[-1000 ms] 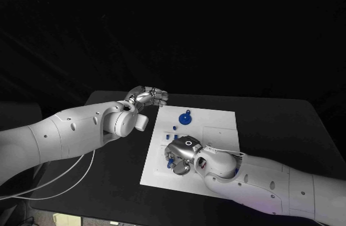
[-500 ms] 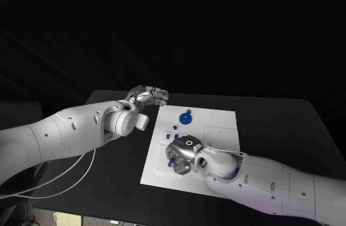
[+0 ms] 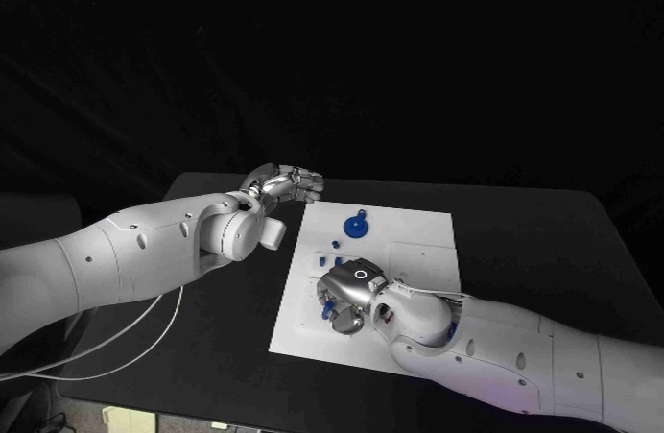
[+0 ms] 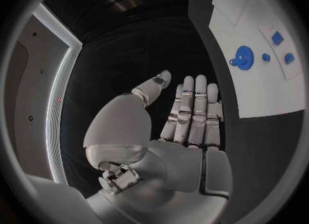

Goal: Assemble the parts on the task board

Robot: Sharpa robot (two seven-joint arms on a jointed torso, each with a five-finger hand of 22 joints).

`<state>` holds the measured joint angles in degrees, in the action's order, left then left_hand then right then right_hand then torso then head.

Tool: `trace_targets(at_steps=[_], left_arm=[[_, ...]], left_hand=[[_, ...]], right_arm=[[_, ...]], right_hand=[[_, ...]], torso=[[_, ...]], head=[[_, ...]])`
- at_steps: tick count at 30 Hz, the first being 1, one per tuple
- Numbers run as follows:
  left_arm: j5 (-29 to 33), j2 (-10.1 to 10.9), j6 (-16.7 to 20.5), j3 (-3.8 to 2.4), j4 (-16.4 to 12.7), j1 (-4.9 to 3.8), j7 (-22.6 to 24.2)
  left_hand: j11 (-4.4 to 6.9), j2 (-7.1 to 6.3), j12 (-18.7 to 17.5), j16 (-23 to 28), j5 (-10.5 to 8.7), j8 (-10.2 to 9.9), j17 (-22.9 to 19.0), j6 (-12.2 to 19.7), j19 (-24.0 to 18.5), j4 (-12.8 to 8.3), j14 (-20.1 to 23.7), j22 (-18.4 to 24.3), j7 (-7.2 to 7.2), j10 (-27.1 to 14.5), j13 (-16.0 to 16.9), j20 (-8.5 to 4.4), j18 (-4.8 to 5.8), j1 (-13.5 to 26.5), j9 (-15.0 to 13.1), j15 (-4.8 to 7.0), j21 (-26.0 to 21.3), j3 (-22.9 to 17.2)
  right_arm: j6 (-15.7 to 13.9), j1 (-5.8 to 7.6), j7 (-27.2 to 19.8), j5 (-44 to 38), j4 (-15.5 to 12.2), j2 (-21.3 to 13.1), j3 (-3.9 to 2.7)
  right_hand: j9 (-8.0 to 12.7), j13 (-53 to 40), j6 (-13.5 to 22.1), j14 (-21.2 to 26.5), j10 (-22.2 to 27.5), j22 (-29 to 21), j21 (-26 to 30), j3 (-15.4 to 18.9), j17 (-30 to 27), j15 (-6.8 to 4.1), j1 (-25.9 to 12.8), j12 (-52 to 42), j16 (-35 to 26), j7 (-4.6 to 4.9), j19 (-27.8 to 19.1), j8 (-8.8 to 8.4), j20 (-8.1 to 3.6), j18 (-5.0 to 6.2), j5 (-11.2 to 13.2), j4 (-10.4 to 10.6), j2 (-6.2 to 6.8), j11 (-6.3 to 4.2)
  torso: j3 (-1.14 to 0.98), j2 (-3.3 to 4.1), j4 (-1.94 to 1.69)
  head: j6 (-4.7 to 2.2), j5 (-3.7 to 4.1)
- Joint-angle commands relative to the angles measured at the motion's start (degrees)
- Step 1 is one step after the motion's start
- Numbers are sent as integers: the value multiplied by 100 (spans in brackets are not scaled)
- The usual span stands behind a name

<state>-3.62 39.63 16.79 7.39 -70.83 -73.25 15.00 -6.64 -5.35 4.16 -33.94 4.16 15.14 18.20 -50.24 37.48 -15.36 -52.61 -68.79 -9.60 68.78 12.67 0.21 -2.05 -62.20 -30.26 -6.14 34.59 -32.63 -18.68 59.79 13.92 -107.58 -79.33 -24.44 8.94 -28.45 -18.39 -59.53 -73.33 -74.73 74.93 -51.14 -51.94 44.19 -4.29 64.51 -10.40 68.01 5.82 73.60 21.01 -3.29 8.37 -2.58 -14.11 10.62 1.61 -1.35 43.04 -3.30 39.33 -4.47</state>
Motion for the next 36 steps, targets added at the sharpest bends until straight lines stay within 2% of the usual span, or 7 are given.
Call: trace_targets(at_steps=[1,7,13,28,31,33,36], left_arm=[[26,-6,-30,-5,-19,-6,52],[26,-12,-27,-6,-26,-6,54],[26,-26,-23,-6,-12,-6,56],[26,-38,-19,-6,-3,-6,54],[26,-37,-14,-6,-4,-6,55],[26,-35,-14,-6,-6,-6,54],[26,-29,-14,-6,-8,-6,54]], left_hand=[[-8,31,-5,26,17,20,10,35,-20,5,-38,-6,11,-10,-10,38,-59,-3,5,-17,-20,42],[-8,31,-5,30,16,20,14,35,-20,5,-39,-7,11,-10,-10,38,-59,-3,6,-17,-22,43],[-8,31,-5,33,16,21,17,35,-20,5,-39,-8,11,-11,-10,38,-59,-4,7,-17,-23,42],[-8,31,-5,40,16,22,24,36,-20,7,-40,-10,11,-11,-11,38,-58,-5,8,-17,-25,43],[-8,31,-5,41,16,23,25,35,-20,7,-40,-11,11,-11,-11,38,-58,-5,8,-18,-25,43],[-8,32,-5,42,16,23,27,35,-19,8,-41,-11,11,-11,-11,39,-58,-5,9,-18,-26,43],[-8,31,-5,43,16,23,28,36,-19,8,-41,-12,11,-11,-11,39,-58,-4,9,-18,-26,43]], right_arm=[[409,2,47,-181,-27,23,9],[666,2,-2,-200,-47,60,51],[779,2,13,-312,-46,90,95],[618,3,-53,-193,-45,162,125],[588,3,-78,-122,-37,152,125],[547,3,-94,-62,-30,144,126],[494,4,-118,13,-25,130,126]], right_hand=[[-7,-7,-30,-1,-36,101,-29,3,-7,-36,11,-30,8,2,6,15,-51,663,-27,-31,-33,13],[-7,-11,-27,-1,-29,102,-30,4,-8,-34,1,-25,5,4,4,11,-50,663,-30,-40,-37,15],[-8,-17,-24,1,-24,104,-32,8,-8,-31,-9,-20,2,6,-2,6,-48,663,-33,-52,-46,18],[-4,-33,-11,17,1,103,-25,10,-14,-19,-59,1,-18,15,-28,-17,-30,663,-53,-60,-26,30],[6,-45,24,25,50,102,-23,74,-17,3,-144,38,-30,35,-43,-55,-10,663,-268,-56,63,51],[18,-44,80,31,112,102,-24,190,-20,27,-249,82,-38,59,-47,-95,1,663,-417,-36,174,75],[48,-26,200,38,235,98,-19,315,-23,70,-337,163,-47,110,-54,-171,7,663,-433,-5,299,123]], torso=[[2,0,0],[4,-3,2],[0,0,1],[-4,-1,2],[-5,-2,6],[-5,-2,8],[-7,-2,7]], head=[[12,-4],[21,-1],[23,-4],[22,7],[22,6],[21,4],[20,9]])
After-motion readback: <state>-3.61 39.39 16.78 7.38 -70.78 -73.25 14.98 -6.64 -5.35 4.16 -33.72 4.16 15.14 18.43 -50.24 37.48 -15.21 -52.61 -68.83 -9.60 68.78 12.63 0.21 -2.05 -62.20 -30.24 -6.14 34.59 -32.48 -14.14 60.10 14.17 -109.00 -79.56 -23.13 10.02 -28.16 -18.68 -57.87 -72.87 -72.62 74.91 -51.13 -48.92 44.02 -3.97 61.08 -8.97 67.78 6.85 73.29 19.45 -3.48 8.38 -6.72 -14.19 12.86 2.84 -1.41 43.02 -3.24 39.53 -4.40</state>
